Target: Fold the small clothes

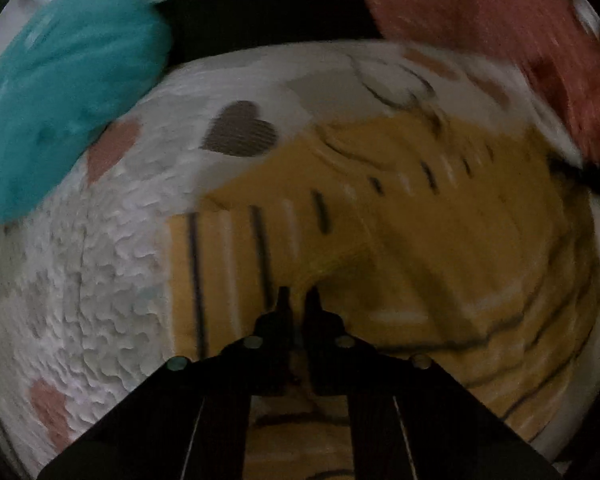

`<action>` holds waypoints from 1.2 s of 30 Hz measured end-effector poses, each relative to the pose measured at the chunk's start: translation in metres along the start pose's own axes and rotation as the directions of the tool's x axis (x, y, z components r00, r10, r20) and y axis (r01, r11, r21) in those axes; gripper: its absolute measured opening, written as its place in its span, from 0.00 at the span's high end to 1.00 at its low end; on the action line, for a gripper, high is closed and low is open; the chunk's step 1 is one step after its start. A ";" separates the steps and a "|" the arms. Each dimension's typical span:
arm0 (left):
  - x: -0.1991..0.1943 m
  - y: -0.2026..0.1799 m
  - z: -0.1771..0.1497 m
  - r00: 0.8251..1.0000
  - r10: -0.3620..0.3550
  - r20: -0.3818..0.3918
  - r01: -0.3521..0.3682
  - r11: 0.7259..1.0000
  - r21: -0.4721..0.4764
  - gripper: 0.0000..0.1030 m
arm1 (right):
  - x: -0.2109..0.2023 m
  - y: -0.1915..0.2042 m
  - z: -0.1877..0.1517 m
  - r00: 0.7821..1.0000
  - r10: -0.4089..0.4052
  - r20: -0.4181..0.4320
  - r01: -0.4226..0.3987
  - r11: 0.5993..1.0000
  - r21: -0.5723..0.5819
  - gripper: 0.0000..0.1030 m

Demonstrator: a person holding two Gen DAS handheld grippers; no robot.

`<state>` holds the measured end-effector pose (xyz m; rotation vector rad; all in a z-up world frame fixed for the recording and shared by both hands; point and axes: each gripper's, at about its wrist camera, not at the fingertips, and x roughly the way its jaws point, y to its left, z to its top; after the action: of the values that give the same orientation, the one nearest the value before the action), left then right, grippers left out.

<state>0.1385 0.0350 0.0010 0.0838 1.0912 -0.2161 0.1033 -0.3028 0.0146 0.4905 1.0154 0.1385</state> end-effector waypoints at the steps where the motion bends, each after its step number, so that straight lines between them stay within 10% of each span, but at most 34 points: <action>1: 0.001 0.008 0.003 1.000 -0.004 -0.001 0.004 0.999 -0.044 0.95 | 0.000 0.001 0.000 1.000 0.000 -0.002 0.000 1.000 0.000 0.83; 6: 0.020 0.028 0.007 0.999 -0.001 -0.043 -0.006 0.986 -0.168 0.95 | 0.005 -0.007 0.001 1.000 -0.019 -0.011 0.020 0.999 0.034 0.53; 15: 0.016 0.064 0.009 0.995 -0.093 -0.025 0.075 0.911 -0.406 0.88 | -0.017 -0.001 0.003 0.994 -0.054 0.094 0.053 0.999 0.012 0.52; 20: -0.020 0.066 0.007 0.994 0.101 0.048 -0.074 0.918 -0.390 0.84 | -0.024 0.020 -0.003 0.986 -0.066 0.155 0.077 0.995 -0.067 0.52; 25: -0.034 0.076 -0.005 0.998 0.021 0.065 0.010 0.896 -0.444 0.84 | -0.009 0.038 -0.016 0.997 0.011 0.073 -0.002 0.992 -0.124 0.52; 31: -0.024 0.035 -0.008 0.988 -0.141 0.055 0.152 0.930 -0.335 0.81 | 0.014 0.034 -0.023 0.998 0.048 -0.036 -0.051 0.994 -0.093 0.52; 36: 0.007 0.033 -0.014 0.996 -0.068 -0.057 0.045 0.937 -0.346 0.81 | 0.028 0.005 -0.021 0.995 0.055 -0.081 -0.053 0.998 0.026 0.53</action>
<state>0.1361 0.0685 -0.0133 -0.2568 1.1859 -0.0709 0.1008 -0.2822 -0.0137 0.5378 1.0848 0.1963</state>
